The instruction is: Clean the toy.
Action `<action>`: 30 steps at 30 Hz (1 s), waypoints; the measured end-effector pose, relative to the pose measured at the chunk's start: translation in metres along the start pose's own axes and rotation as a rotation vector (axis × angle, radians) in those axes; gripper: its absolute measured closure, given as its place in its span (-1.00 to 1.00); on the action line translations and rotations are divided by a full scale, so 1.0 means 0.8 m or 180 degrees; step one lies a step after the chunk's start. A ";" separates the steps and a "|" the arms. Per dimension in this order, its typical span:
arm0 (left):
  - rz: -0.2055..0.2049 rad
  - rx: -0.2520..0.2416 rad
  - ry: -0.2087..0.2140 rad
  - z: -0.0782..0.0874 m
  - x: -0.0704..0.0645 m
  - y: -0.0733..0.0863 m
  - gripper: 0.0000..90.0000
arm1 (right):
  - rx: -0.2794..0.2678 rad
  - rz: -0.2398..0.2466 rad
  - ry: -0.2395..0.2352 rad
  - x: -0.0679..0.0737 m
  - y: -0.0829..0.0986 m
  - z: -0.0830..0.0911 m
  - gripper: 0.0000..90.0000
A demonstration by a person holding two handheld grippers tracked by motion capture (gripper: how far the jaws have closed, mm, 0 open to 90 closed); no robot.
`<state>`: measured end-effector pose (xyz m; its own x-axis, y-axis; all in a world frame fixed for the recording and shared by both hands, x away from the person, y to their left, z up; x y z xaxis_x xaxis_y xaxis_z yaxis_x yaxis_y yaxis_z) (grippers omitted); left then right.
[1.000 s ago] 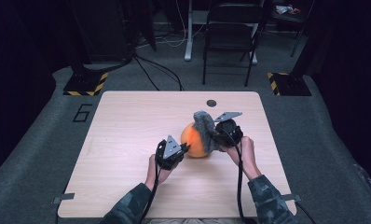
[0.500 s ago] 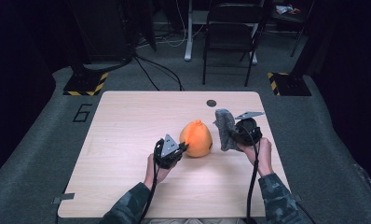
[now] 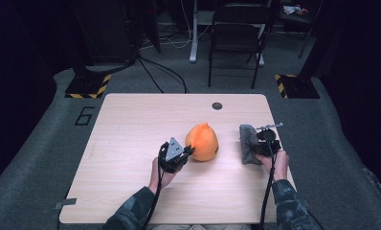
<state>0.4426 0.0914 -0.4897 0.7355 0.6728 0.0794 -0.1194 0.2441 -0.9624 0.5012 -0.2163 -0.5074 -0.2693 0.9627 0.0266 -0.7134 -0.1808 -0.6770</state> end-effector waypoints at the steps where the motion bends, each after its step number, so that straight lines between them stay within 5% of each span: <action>1: 0.0027 -0.0013 0.0012 -0.001 -0.001 -0.001 0.89 | 0.0022 -0.0018 0.0017 -0.004 0.004 -0.004 0.18; 4: 0.0048 -0.0032 -0.0012 -0.004 -0.002 -0.005 0.89 | 0.0095 -0.0089 0.0002 -0.009 0.014 -0.012 -0.33; 8: 0.0093 -0.0059 -0.0017 -0.004 -0.003 -0.008 0.89 | 0.0022 -0.0080 -0.0050 -0.006 0.013 -0.003 -0.69; 15: 0.0244 -0.0159 -0.0014 0.003 -0.001 -0.019 0.89 | -0.0245 -0.0052 -0.0104 0.000 0.020 0.028 -0.86; 19: 0.0315 -0.0199 0.0012 0.011 -0.003 -0.029 0.89 | -0.0260 0.0067 -0.0093 0.006 0.041 0.038 -0.90; 30: 0.0490 -0.0297 0.0073 0.046 -0.011 -0.045 0.89 | -0.0202 0.0098 -0.0088 0.004 0.100 0.038 -1.00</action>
<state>0.4156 0.1023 -0.4460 0.7285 0.6808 -0.0756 -0.1701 0.0729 -0.9827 0.4235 -0.2340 -0.5392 -0.3089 0.9508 0.0248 -0.6622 -0.1963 -0.7231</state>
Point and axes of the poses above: each handheld gripper's, and its own axes: z roughly backward along the jaws, y roughly out of its underside, x roughly to its left, the point moved 5 cm from there along -z, roughly forward along the jaws, and after that the axes turned 7 degrees about -x, right-handed, at the moved point
